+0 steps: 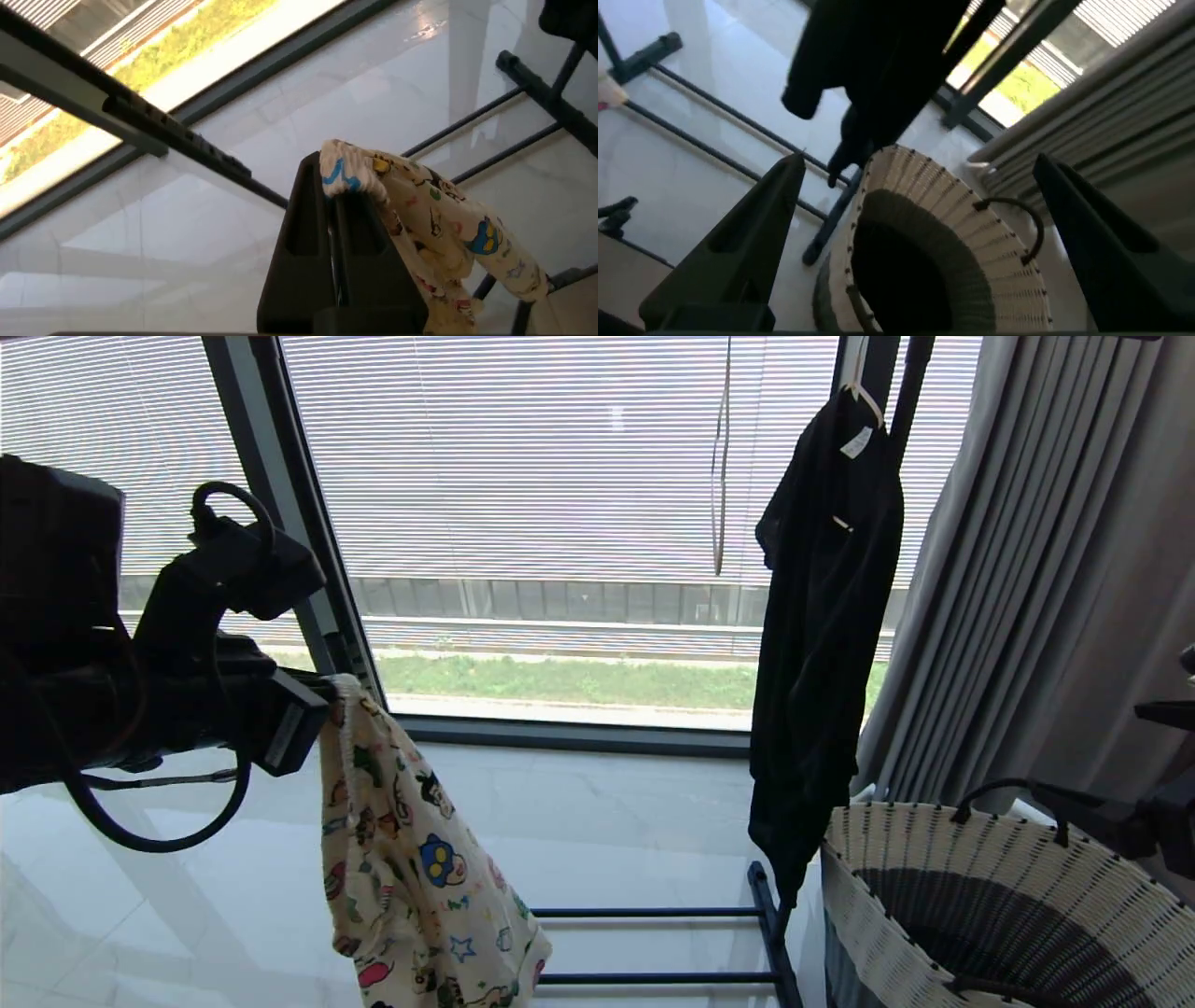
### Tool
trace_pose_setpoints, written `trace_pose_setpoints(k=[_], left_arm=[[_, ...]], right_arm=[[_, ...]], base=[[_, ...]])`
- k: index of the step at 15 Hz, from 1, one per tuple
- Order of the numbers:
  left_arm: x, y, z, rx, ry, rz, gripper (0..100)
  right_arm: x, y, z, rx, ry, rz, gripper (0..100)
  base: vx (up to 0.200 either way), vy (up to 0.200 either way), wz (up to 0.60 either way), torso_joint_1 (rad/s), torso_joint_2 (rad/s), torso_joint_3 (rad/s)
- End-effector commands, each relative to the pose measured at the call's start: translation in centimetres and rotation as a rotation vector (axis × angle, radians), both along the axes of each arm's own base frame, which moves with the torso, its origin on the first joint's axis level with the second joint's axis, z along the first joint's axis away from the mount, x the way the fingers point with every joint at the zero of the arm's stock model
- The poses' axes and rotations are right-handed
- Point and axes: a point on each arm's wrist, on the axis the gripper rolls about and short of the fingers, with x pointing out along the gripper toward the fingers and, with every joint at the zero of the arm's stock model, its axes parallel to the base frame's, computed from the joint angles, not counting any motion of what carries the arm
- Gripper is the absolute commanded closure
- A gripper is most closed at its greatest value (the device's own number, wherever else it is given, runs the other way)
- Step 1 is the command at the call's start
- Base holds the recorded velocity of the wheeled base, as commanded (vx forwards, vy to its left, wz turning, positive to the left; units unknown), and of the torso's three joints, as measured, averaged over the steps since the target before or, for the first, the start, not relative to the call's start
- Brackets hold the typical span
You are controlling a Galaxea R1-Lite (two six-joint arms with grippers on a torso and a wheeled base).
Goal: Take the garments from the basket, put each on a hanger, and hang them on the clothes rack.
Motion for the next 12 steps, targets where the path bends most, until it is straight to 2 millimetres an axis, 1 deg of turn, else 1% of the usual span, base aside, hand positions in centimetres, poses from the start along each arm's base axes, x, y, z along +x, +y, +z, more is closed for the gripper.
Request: trace_pose_setpoints(k=[1, 2, 3, 5, 6, 7, 9, 10, 11, 12], left_arm=[[-3.5, 4.5, 0.3, 0.012, 0.022, 0.196, 100], [-4.4, 5.4, -0.2, 0.002, 0.041, 0.241, 100], [-5.4, 6.0, -1.0, -0.039, 0.057, 0.225, 100], [-7.2, 6.8, -1.6, -0.158, 0.053, 0.15, 100], [-7.5, 7.1, -2.0, -0.168, 0.063, 0.176, 100], [-7.8, 7.1, -2.5, -0.199, 0.077, 0.205, 100], [-8.7, 7.0, -2.7, -0.26, 0.068, 0.245, 100], [-9.3, 6.8, -2.9, -0.256, 0.065, 0.25, 100], [-10.6, 6.6, -3.7, -0.24, 0.055, 0.267, 100], [-11.1, 6.5, -4.2, -0.234, 0.052, 0.275, 100]], right_arm=[[-0.3, -0.8, -1.1, -0.036, 0.019, -0.097, 0], [-0.3, -0.8, -1.3, -0.037, 0.027, -0.109, 0], [-0.4, -0.9, -1.5, -0.019, 0.034, -0.117, 0], [-0.3, -0.9, -1.4, 0.075, 0.048, -0.159, 0], [-0.2, -0.9, -1.4, 0.11, 0.054, -0.18, 0], [-0.1, -1.1, -1.4, 0.133, 0.055, -0.204, 0], [0.1, -1.2, -1.3, 0.174, 0.062, -0.228, 0], [0.3, -1.1, -1.3, 0.184, 0.065, -0.234, 0], [0.7, -1.0, -1.1, 0.204, 0.069, -0.244, 0], [1.0, -1.0, -1.0, 0.211, 0.069, -0.251, 0]], base=[[0.0, 0.0, 0.0, 0.0, 0.0, 0.0], [0.0, 0.0, 0.0, 0.0, 0.0, 0.0], [0.0, 0.0, 0.0, 0.0, 0.0, 0.0], [0.0, 0.0, 0.0, 0.009, -0.03, -0.011], [0.0, 0.0, 0.0, 0.056, -0.23, -0.188], [0.0, 0.0, 0.0, 0.09, -0.32, -0.246], [0.0, 0.0, 0.0, 0.054, -0.19, -0.288], [0.0, 0.0, 0.0, 0.178, -0.51, -0.31], [0.0, 0.0, 0.0, 0.178, -0.56, -0.3], [0.0, 0.0, 0.0, 0.154, -0.53, -0.286]])
